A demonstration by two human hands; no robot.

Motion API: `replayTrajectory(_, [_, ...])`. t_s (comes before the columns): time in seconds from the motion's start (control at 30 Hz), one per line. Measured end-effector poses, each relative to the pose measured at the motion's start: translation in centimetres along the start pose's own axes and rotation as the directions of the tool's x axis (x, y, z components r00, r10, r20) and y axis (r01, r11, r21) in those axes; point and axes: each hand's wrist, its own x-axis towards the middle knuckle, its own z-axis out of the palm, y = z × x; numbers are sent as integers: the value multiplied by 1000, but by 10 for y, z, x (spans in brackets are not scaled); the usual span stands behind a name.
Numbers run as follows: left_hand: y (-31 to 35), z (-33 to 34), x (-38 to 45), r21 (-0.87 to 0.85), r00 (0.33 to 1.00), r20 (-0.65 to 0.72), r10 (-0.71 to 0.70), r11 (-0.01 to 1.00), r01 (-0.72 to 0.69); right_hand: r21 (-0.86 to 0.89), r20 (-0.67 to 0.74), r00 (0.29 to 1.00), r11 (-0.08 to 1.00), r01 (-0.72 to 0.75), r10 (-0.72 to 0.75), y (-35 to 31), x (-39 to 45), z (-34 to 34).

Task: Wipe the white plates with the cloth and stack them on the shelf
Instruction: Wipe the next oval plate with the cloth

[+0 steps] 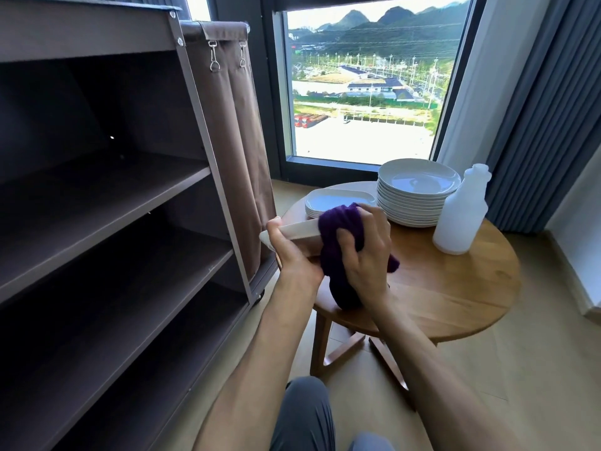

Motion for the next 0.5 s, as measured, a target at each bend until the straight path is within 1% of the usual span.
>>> replayTrajectory(0.03, [0,-2,2,-34,999,38,-7,999,8,99,-29,988,984,-150,154,-2,-4,0])
replayTrajectory(0.07, [1,-3,3,-63,997,79,-18,998,23,232,-49,943,922,-310,330,-4,-5,0])
replayTrajectory(0.1, [2,-4,3,-74,993,116,-31,996,39,399,-28,867,801,-447,498,-6,-4,-1])
replayTrajectory(0.13, [4,-5,1,-73,987,156,-46,996,58,558,59,782,628,-542,621,-2,-2,-2])
replayTrajectory(0.17, [6,-7,0,-55,978,202,-52,996,65,647,188,712,460,-608,677,3,3,-3])
replayTrajectory(0.2, [8,-10,0,-21,968,248,-44,998,51,638,300,676,385,-666,673,8,9,-6])
replayTrajectory(0.23, [9,-13,1,21,959,284,-19,1000,13,553,349,689,454,-699,635,14,15,-11])
replayTrajectory(0.27, [10,-14,2,60,944,329,9,998,-30,421,361,734,602,-679,575,22,20,-14])
replayTrajectory(0.3, [11,-15,1,104,933,357,39,991,-81,281,367,782,741,-610,504,25,25,-15])
replayTrajectory(0.33, [12,-12,-1,156,924,379,51,981,-118,170,389,812,832,-528,435,26,30,-13])
replayTrajectory(0.37, [12,-8,-4,211,920,387,61,966,-153,85,415,827,889,-449,378,27,34,-9])
replayTrajectory(0.43, [10,-2,-9,319,912,403,77,922,-219,-30,403,861,944,-327,311,18,43,-1])
replayTrajectory(0.5, [8,1,-10,379,889,451,79,885,-271,-62,324,895,951,-303,306,9,53,7])
